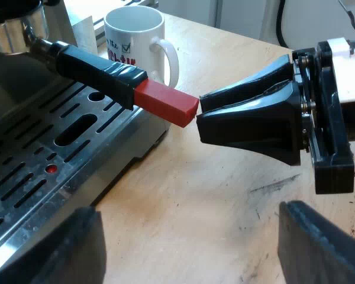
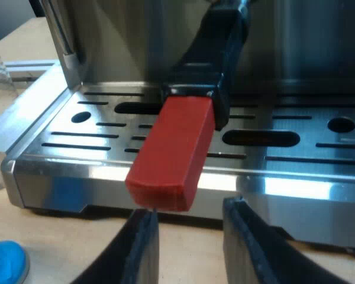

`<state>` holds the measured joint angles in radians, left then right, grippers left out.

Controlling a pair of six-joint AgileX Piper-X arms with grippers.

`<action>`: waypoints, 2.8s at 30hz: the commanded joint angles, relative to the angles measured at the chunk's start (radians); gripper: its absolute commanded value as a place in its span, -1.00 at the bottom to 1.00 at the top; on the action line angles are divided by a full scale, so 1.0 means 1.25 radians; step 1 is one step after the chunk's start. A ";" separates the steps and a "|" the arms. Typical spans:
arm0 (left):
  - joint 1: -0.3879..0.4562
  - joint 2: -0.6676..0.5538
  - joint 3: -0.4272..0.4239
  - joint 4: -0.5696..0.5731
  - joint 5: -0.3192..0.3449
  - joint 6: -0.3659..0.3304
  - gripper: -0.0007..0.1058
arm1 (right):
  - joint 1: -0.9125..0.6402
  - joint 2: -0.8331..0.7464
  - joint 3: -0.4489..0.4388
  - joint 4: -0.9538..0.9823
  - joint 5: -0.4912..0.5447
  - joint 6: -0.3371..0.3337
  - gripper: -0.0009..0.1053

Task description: Grind coffee beans and then tamp

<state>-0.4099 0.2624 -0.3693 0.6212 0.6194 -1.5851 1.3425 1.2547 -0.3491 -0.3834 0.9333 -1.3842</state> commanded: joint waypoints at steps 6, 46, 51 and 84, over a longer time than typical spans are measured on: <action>-0.003 -0.001 0.000 -0.010 0.011 0.004 0.21 | -0.015 0.000 -0.001 -0.020 0.031 -0.010 -0.43; -0.003 -0.001 0.000 -0.010 0.011 0.004 0.21 | -0.041 0.000 -0.001 -0.059 0.061 -0.129 -0.43; -0.003 -0.001 0.000 -0.010 0.011 0.004 0.21 | -0.011 0.000 -0.001 -0.026 0.064 -0.121 -0.43; -0.003 -0.001 0.000 -0.010 0.011 0.004 0.21 | 0.115 -0.118 -0.164 0.186 0.132 -0.117 0.18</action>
<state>-0.4099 0.2624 -0.3693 0.6212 0.6194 -1.5851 1.5049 1.1161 -0.5270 -0.2006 1.1093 -1.5285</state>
